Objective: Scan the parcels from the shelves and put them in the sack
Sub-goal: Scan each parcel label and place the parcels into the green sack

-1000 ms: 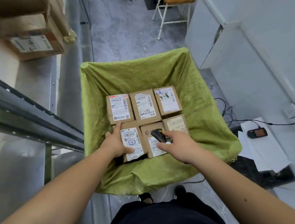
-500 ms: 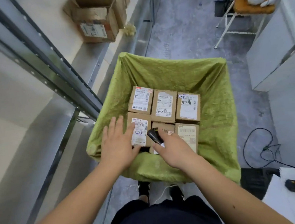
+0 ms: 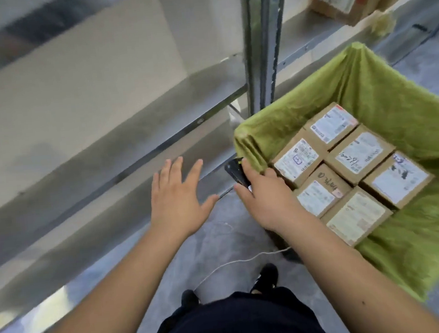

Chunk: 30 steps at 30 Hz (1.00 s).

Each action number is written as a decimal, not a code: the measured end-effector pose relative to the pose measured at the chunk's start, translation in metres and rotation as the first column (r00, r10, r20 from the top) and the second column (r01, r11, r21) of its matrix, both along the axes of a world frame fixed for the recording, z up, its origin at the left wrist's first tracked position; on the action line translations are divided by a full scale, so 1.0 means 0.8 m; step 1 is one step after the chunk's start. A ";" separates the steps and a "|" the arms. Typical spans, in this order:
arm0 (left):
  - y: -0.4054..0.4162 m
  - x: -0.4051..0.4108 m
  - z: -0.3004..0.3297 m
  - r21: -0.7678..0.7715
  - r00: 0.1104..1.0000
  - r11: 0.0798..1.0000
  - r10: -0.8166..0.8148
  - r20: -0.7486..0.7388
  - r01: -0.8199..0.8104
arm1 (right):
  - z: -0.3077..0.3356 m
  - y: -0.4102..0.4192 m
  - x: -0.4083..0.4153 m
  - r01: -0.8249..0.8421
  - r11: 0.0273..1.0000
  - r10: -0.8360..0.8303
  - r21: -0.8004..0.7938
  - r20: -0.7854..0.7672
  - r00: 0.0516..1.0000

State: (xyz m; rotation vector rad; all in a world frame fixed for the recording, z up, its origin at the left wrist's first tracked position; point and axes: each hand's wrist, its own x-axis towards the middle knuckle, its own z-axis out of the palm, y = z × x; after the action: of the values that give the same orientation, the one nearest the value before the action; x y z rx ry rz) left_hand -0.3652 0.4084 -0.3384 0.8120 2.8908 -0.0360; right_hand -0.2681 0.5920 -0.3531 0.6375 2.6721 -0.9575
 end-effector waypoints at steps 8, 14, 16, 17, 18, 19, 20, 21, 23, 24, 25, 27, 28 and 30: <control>-0.199 0.040 0.009 0.049 0.937 0.938 0.345 -0.059 -0.342 | 0.027 -0.179 -0.046 -0.381 0.922 0.383 0.061 -0.015 0.924; -0.405 0.084 0.029 0.166 0.839 0.831 0.543 -0.036 -0.530 | 0.070 -0.352 -0.047 -0.543 0.825 0.562 0.159 -0.124 0.818; -0.483 0.101 0.045 0.182 0.812 0.806 0.581 -0.059 -0.564 | 0.089 -0.410 -0.043 -0.579 0.795 0.604 0.180 -0.158 0.781; -0.519 0.108 0.056 0.193 0.801 0.798 0.593 -0.084 -0.571 | 0.099 -0.437 -0.042 -0.598 0.779 0.626 0.189 -0.175 0.760; -0.553 0.116 0.067 0.205 0.787 0.789 0.606 -0.113 -0.578 | 0.111 -0.465 -0.041 -0.622 0.757 0.653 0.199 -0.189 0.734; -0.584 0.123 0.080 0.217 0.773 0.781 0.618 -0.141 -0.585 | 0.123 -0.493 -0.041 -0.645 0.735 0.678 0.210 -0.201 0.707; -0.612 0.129 0.093 0.228 0.760 0.776 0.627 -0.171 -0.589 | 0.135 -0.519 -0.041 -0.662 0.714 0.700 0.226 -0.217 0.681; -0.637 0.135 0.107 0.236 0.749 0.773 0.631 -0.201 -0.589 | 0.149 -0.544 -0.041 -0.675 0.695 0.719 0.250 -0.239 0.652; -0.681 0.145 0.135 0.242 0.733 0.777 0.629 -0.257 -0.582 | 0.177 -0.589 -0.041 -0.684 0.661 0.750 0.309 -0.286 0.596; -0.701 0.149 0.148 0.251 0.727 0.779 0.627 -0.279 -0.575 | 0.191 -0.609 -0.041 -0.684 0.649 0.760 0.332 -0.311 0.570; -0.720 0.153 0.161 0.265 0.721 0.777 0.629 -0.292 -0.571 | 0.204 -0.627 -0.042 -0.686 0.640 0.767 0.346 -0.334 0.547; -0.753 0.158 0.187 0.305 0.701 0.763 0.645 -0.305 -0.570 | 0.231 -0.660 -0.045 -0.692 0.627 0.776 0.357 -0.362 0.516; -0.767 0.159 0.199 0.329 0.690 0.754 0.655 -0.308 -0.569 | 0.244 -0.674 -0.048 -0.693 0.621 0.781 0.366 -0.368 0.505; -0.791 0.158 0.223 0.365 0.671 0.743 0.666 -0.325 -0.561 | 0.265 -0.700 -0.055 -0.693 0.612 0.787 0.382 -0.381 0.485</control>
State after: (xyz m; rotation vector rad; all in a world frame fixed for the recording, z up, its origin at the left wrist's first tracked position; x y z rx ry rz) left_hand -0.2388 -0.2241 -0.1596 -0.2670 3.4848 0.2338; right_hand -0.3124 0.0322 -0.1408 -0.9058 2.9826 -0.6609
